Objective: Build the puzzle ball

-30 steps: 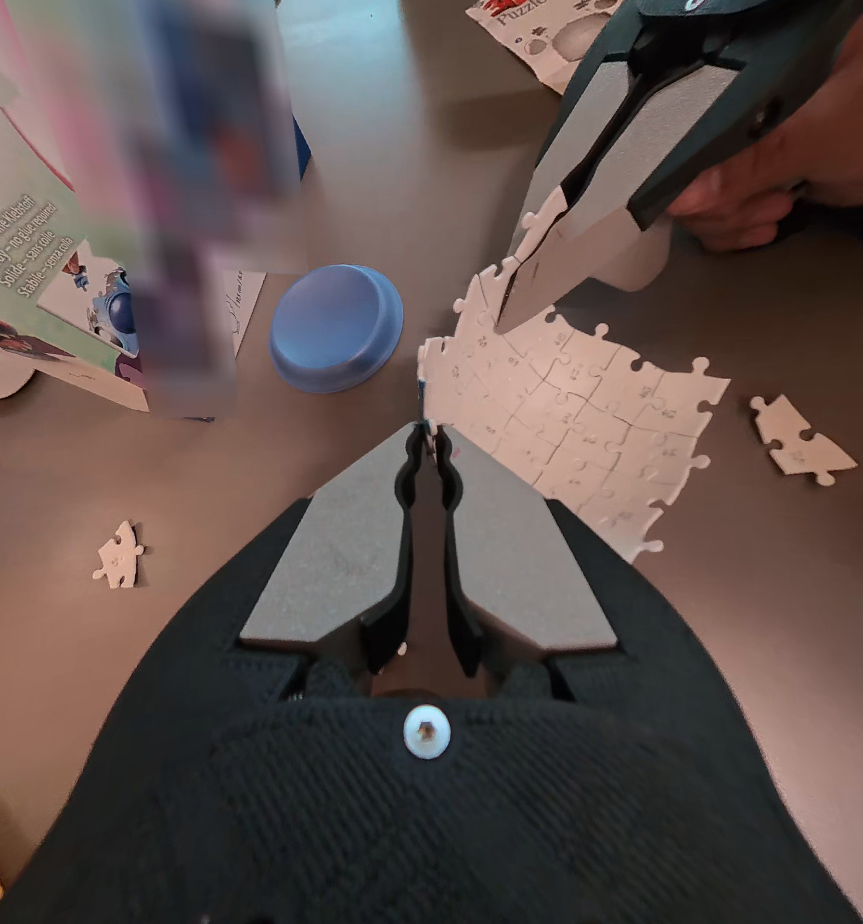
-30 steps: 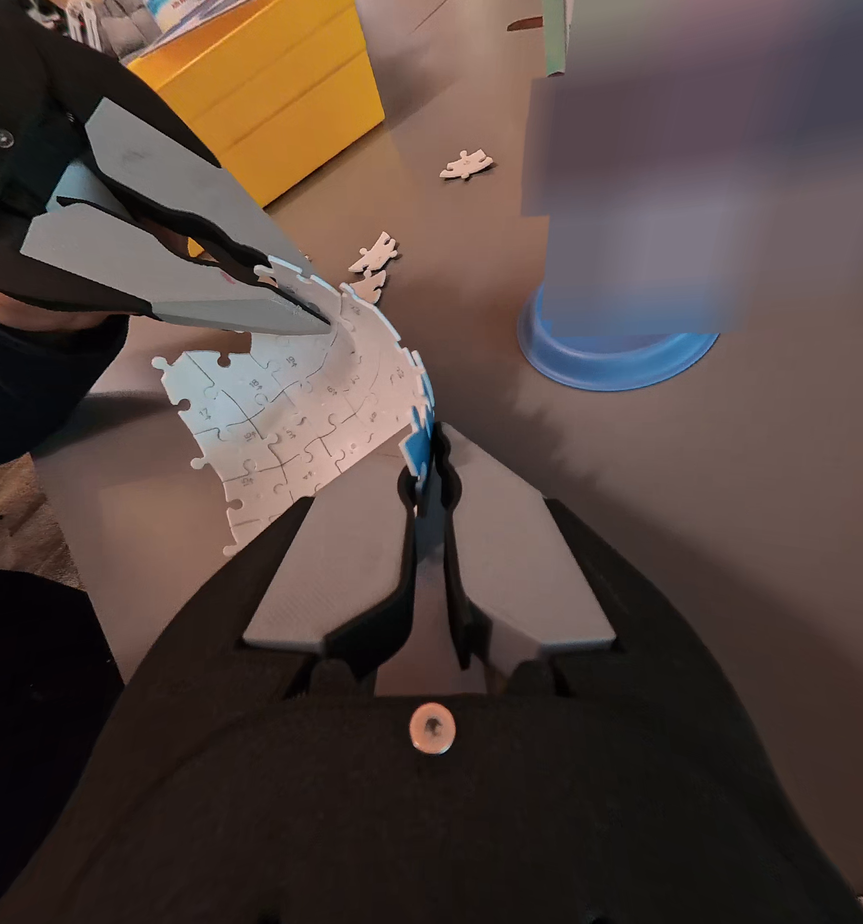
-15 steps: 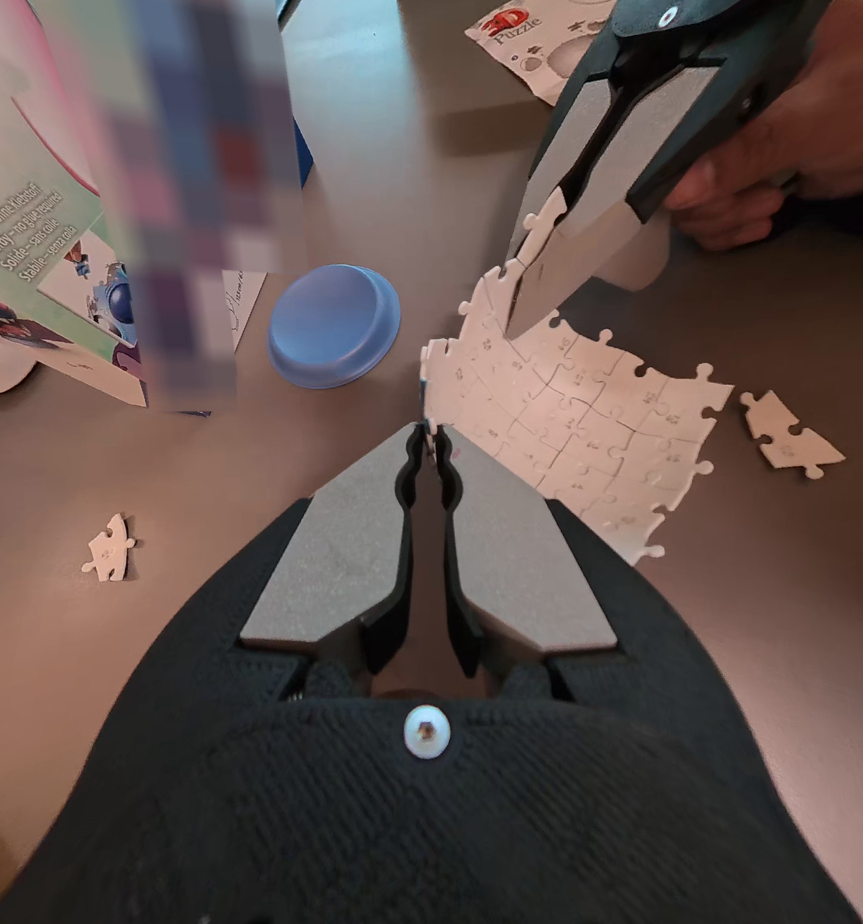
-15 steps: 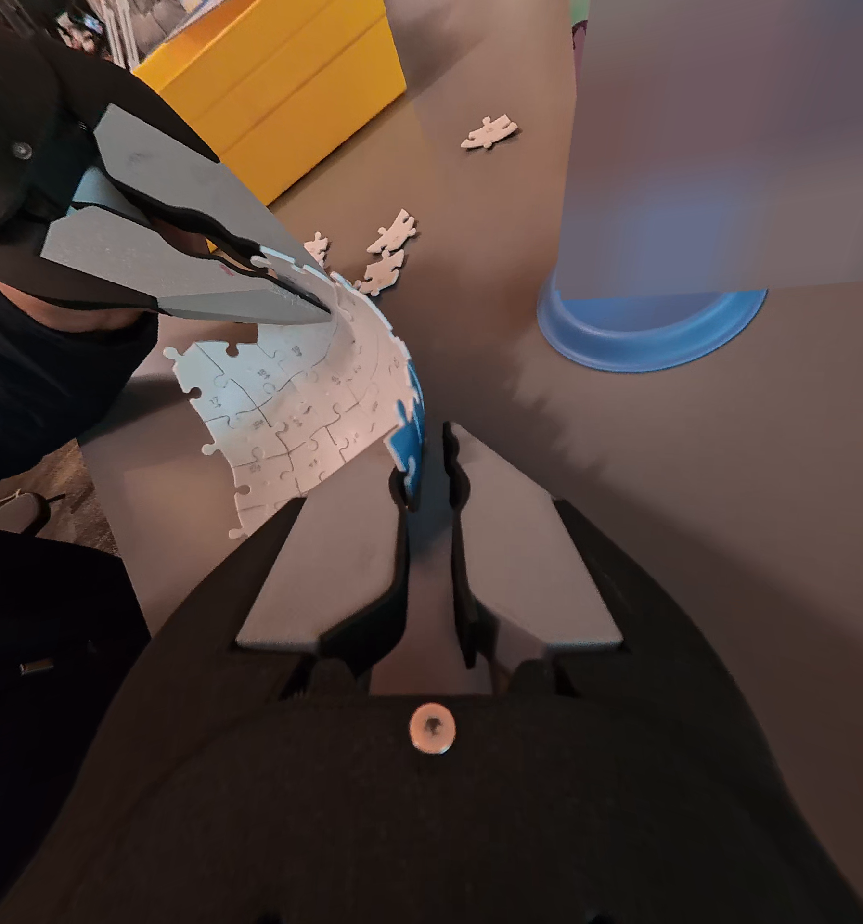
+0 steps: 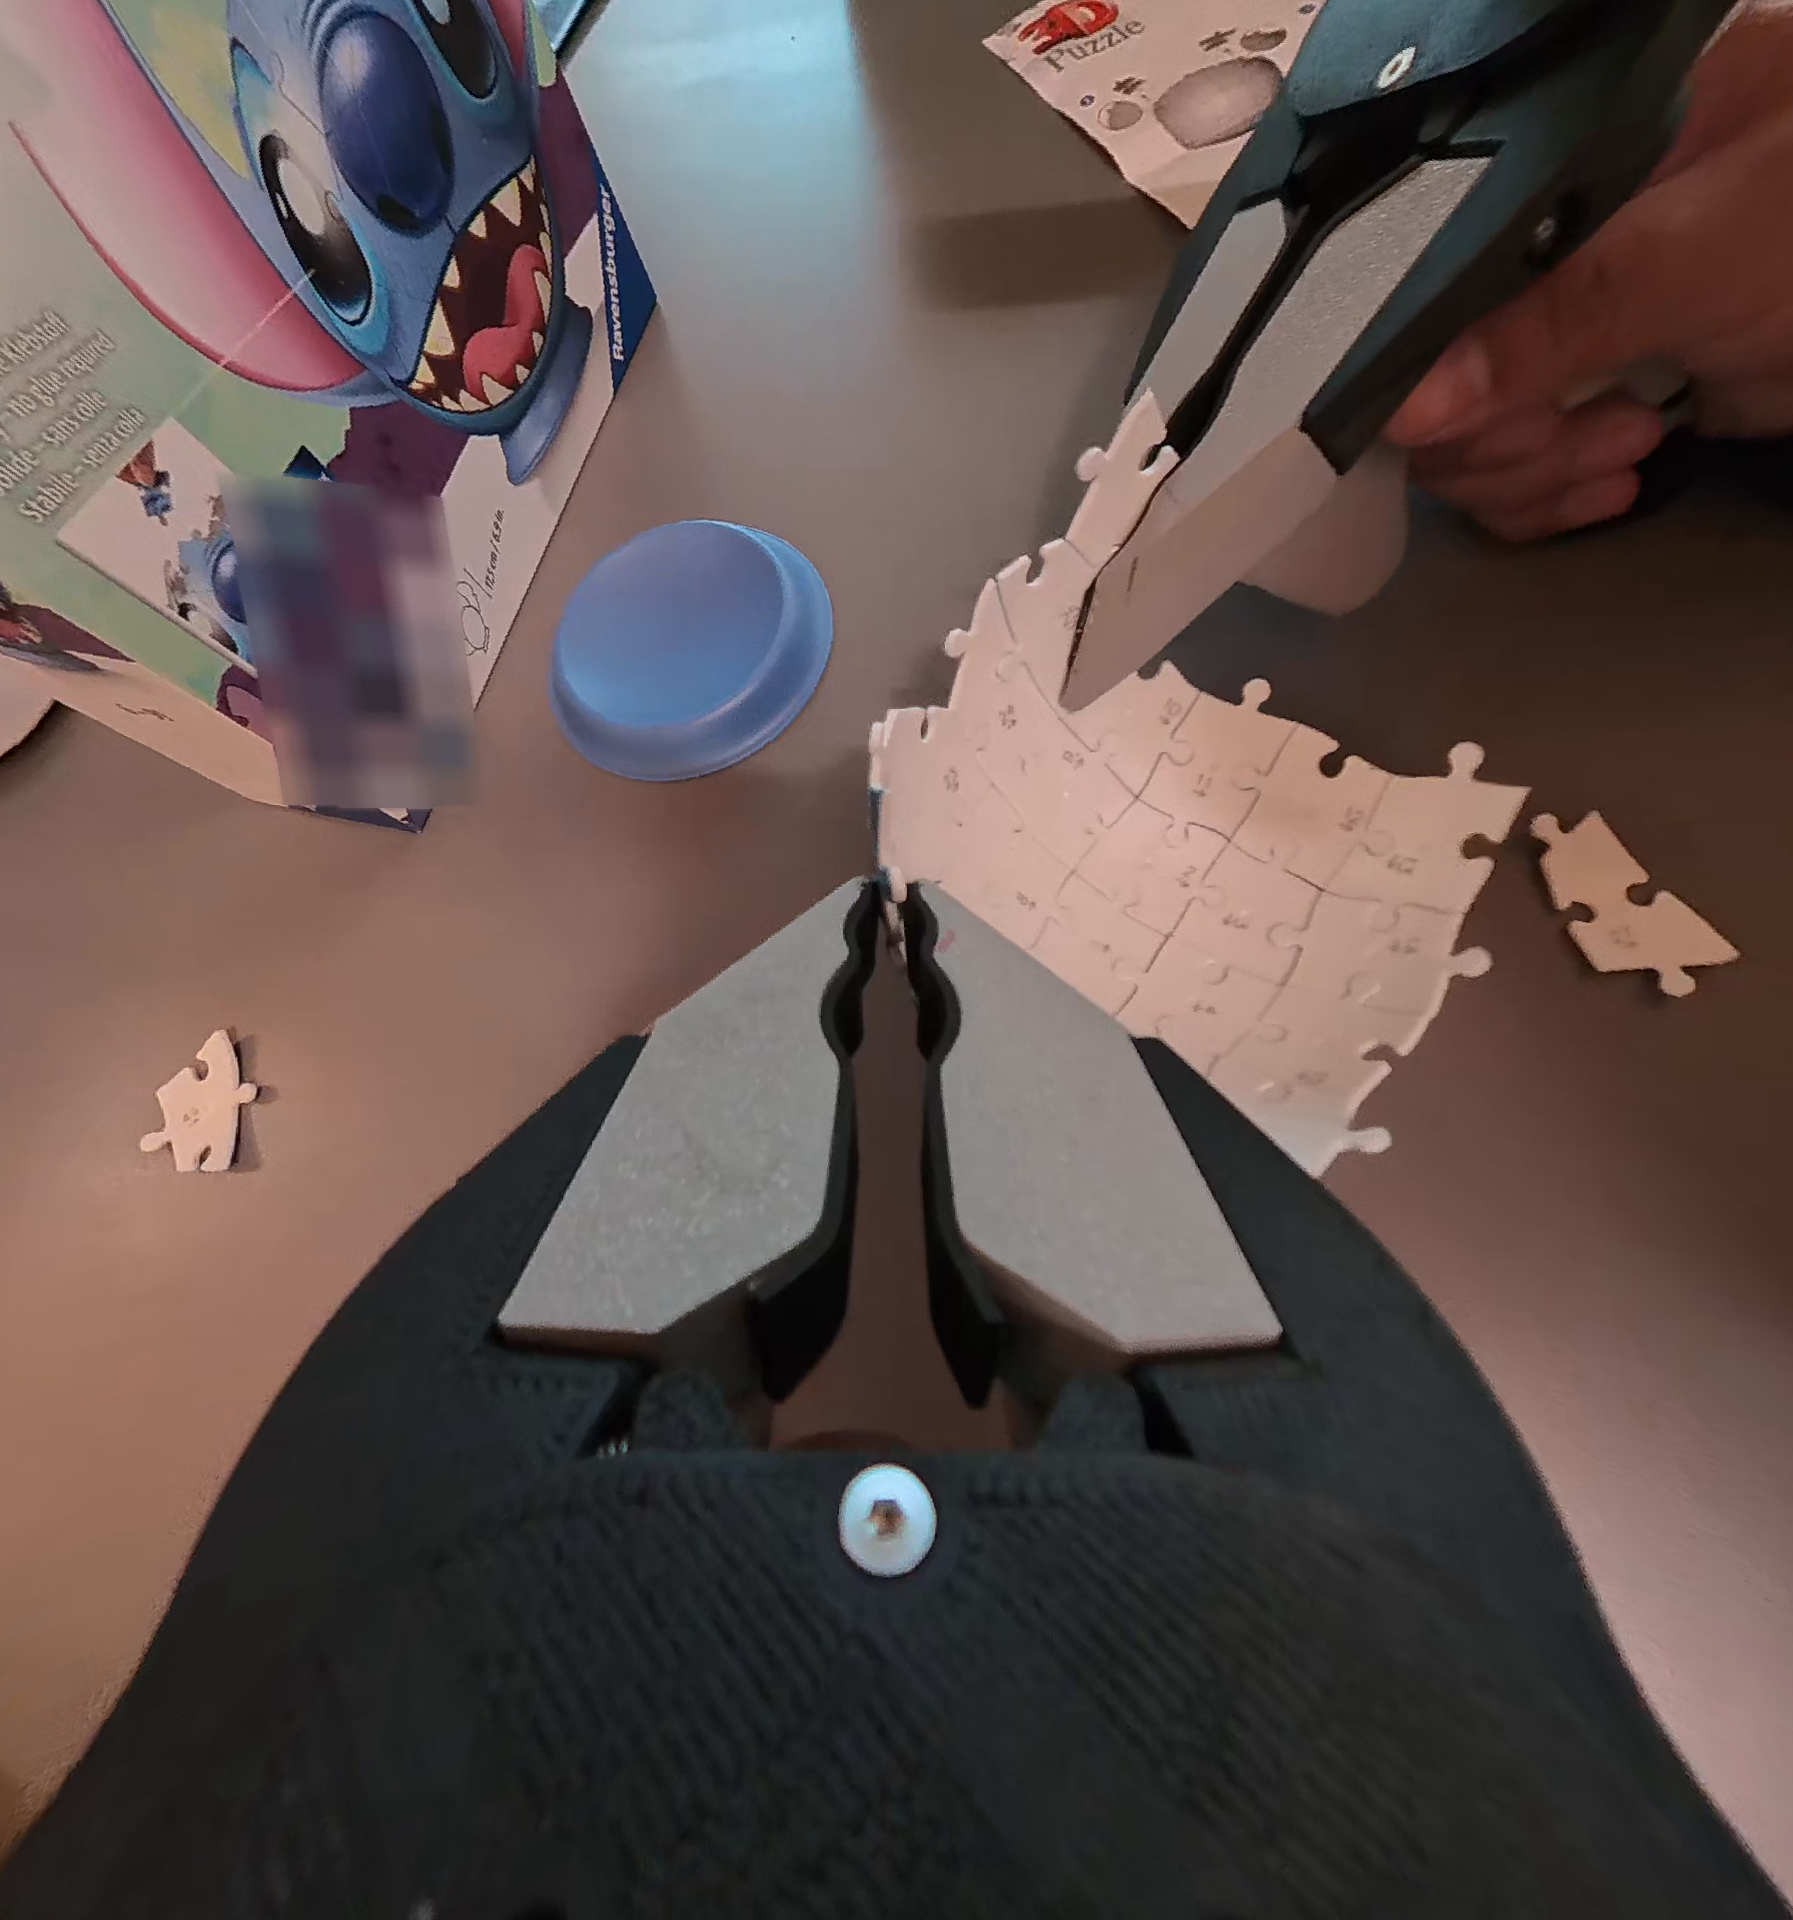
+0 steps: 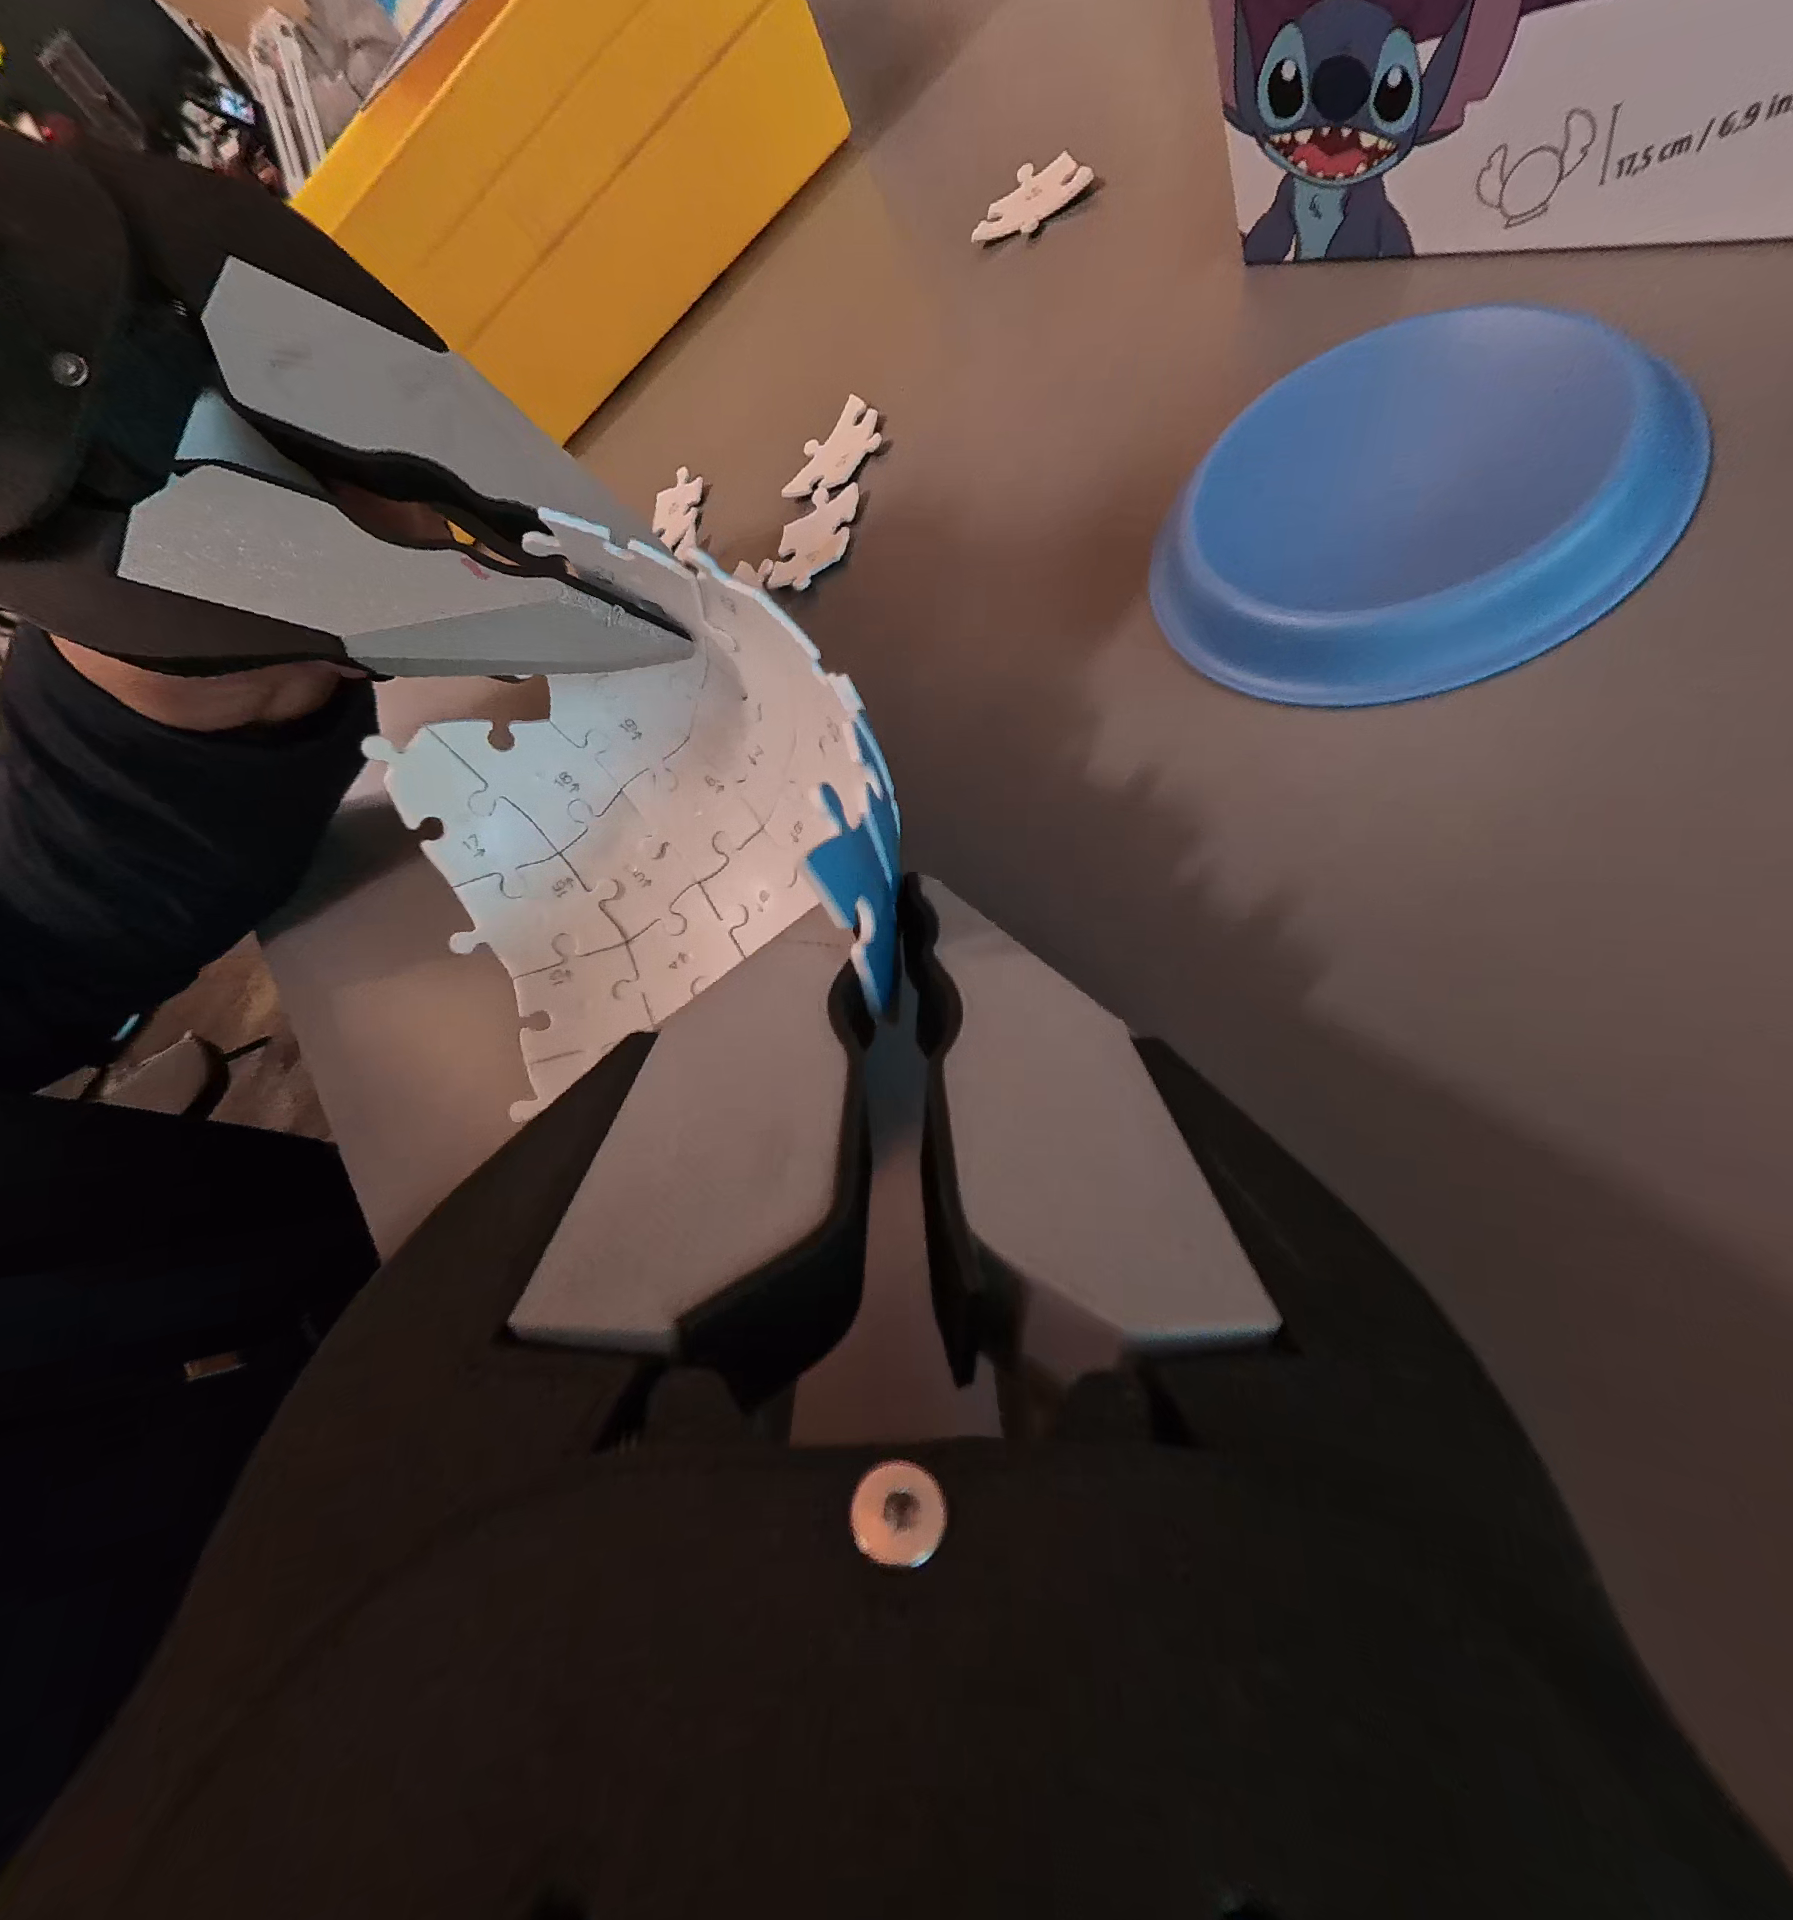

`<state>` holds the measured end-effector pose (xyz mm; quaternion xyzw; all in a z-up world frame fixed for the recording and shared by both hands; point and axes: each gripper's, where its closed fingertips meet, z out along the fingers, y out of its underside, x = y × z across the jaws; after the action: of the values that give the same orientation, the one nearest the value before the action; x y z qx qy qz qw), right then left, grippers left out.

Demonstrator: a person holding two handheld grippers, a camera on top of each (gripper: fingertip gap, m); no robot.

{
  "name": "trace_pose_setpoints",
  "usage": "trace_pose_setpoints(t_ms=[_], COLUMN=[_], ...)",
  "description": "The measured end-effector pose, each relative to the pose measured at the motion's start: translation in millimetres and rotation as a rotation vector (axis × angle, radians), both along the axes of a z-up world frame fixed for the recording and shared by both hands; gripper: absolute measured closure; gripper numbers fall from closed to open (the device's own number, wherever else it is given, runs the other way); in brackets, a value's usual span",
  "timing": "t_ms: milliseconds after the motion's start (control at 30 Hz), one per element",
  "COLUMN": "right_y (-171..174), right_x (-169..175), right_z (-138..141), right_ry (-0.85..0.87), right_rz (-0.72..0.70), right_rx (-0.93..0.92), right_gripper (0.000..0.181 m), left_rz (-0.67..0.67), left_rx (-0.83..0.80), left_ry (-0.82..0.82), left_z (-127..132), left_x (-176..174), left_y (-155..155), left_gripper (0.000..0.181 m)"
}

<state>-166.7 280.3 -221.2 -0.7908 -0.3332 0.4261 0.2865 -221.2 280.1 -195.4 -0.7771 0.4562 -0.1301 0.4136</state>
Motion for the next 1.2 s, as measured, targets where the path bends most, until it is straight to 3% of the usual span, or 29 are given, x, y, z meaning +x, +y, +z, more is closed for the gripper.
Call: trace_pose_setpoints(t_ms=[267, 333, 600, 900, 1200], right_y=[1, 2, 6, 5, 4], right_x=[-2, -4, -7, -10, -7], right_z=[1, 4, 5, 4, 14], right_ry=[0.018, 0.033, 0.035, 0.054, 0.067], right_rz=[0.003, 0.012, 0.006, -0.006, 0.020], right_rx=[-0.025, -0.021, -0.006, -0.057, 0.018], right_gripper=[0.180, 0.168, 0.181, 0.181, 0.174], left_rz=[0.000, -0.009, -0.005, -0.001, -0.004], left_rx=[0.033, 0.054, 0.067, 0.042, 0.056], left_ry=[0.007, 0.005, 0.019, -0.001, 0.009], left_z=[1, 3, 3, 2, 2], left_x=[-1, 0, -1, -3, -4], left_y=[1, 0, -1, -1, -1], left_gripper=[0.179, 0.179, 0.179, 0.179, 0.179])
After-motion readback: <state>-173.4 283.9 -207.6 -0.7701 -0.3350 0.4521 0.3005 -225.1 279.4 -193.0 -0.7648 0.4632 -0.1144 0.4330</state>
